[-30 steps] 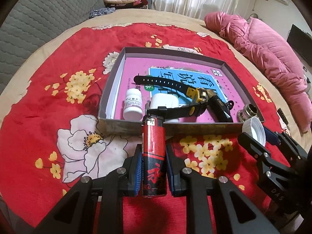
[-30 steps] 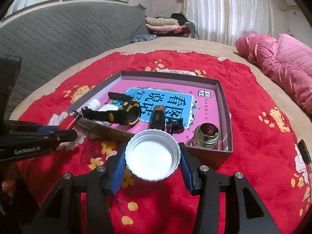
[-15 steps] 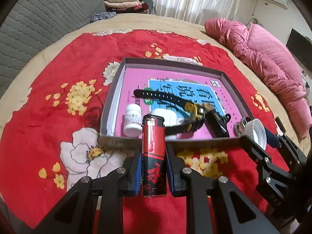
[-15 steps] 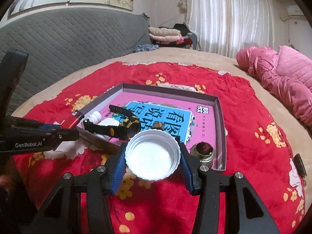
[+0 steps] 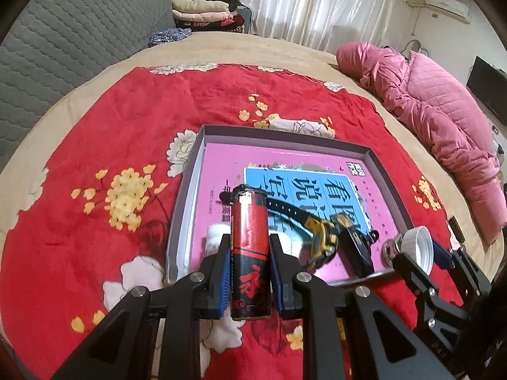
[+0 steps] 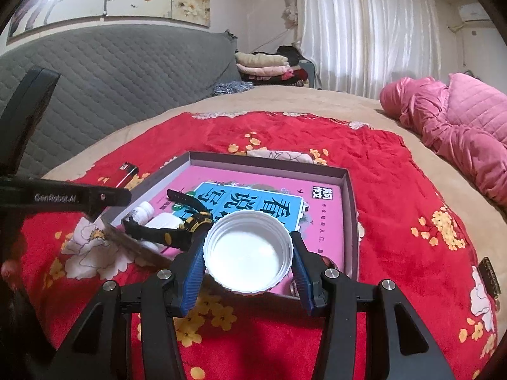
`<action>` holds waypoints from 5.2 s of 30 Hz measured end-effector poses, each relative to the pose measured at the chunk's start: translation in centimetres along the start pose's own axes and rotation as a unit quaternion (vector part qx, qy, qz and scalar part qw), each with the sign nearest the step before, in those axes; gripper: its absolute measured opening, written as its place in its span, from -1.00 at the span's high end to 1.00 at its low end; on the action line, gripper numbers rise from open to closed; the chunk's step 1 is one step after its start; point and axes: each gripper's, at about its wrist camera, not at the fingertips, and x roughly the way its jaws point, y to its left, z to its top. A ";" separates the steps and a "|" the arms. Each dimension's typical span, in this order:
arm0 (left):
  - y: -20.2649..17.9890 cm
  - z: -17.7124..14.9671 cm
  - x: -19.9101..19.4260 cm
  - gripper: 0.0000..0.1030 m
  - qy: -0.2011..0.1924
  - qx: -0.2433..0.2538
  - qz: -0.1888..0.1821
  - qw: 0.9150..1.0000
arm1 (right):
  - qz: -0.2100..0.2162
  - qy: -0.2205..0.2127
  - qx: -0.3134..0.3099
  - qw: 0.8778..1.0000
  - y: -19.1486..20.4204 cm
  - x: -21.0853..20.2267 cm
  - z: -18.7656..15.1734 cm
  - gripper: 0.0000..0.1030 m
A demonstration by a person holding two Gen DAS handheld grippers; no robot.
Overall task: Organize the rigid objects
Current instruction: 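Lift red lighter with left tool into the tray while right tool carries bottle cap, then lower cap beside metal fitting and open right gripper while left releases lighter by earbud case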
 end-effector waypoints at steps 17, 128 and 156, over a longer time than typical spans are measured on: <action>-1.2 1.2 5.0 0.58 0.071 -0.003 -0.033 0.997 | 0.000 0.003 0.012 1.000 -0.8 1.5 0.4 0.00; -4.7 0.6 6.7 0.57 0.129 0.042 -0.067 0.988 | 0.029 0.035 0.004 0.999 -0.6 4.4 0.4 -0.26; -2.3 -1.1 -0.4 -0.42 0.001 0.009 -0.049 0.999 | -0.020 -0.006 0.029 0.999 0.8 -2.4 -0.9 -0.45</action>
